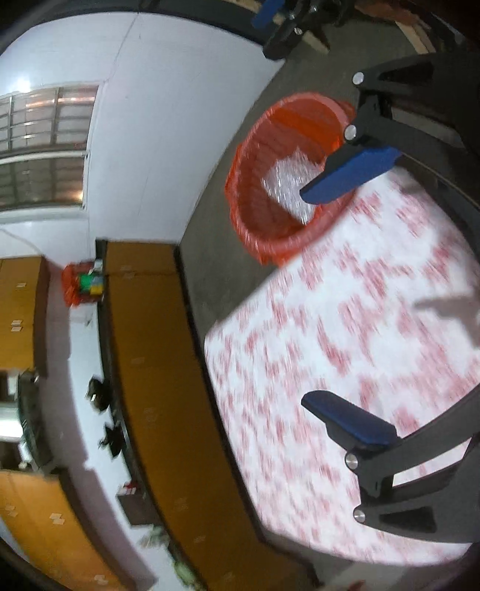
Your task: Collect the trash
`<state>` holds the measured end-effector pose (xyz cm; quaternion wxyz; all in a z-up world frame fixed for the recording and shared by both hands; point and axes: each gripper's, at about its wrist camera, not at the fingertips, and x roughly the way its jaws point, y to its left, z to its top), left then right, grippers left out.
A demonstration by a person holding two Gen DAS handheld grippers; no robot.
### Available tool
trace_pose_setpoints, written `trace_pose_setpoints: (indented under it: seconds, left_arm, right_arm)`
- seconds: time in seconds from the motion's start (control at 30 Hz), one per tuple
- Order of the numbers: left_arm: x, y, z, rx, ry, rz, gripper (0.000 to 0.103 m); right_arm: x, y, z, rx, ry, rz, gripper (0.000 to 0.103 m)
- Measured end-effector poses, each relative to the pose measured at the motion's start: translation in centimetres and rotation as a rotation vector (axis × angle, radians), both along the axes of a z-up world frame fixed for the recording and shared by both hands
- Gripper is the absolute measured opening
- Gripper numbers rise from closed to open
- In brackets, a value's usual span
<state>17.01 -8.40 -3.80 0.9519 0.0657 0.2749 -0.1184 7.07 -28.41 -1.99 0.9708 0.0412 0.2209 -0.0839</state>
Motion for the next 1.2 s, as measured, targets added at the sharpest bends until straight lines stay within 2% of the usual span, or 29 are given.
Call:
trace_pose_setpoints:
  seconds: [0.23, 0.5, 0.87, 1.2]
  left_arm:
    - [-5.8, 4.5, 1.5, 0.015, -0.076, 0.133, 0.099]
    - [-10.7, 7.1, 2.7, 0.001, -0.124, 0.213, 0.099]
    - [-15.0, 9.4, 3.8, -0.051, -0.166, 0.259, 0.099]
    - [-16.5, 9.9, 4.3, -0.078, -0.18, 0.255, 0.099]
  right_arm:
    - [-2.8, 3.9, 1.0, -0.012, -0.033, 0.045, 0.1]
    - [-5.2, 6.8, 1.6, -0.025, -0.049, 0.088, 0.1]
    - [-7.8, 9.2, 2.5, -0.065, -0.081, 0.085, 0.1]
    - [-8.9, 10.0, 2.7, -0.086, -0.085, 0.075, 0.1]
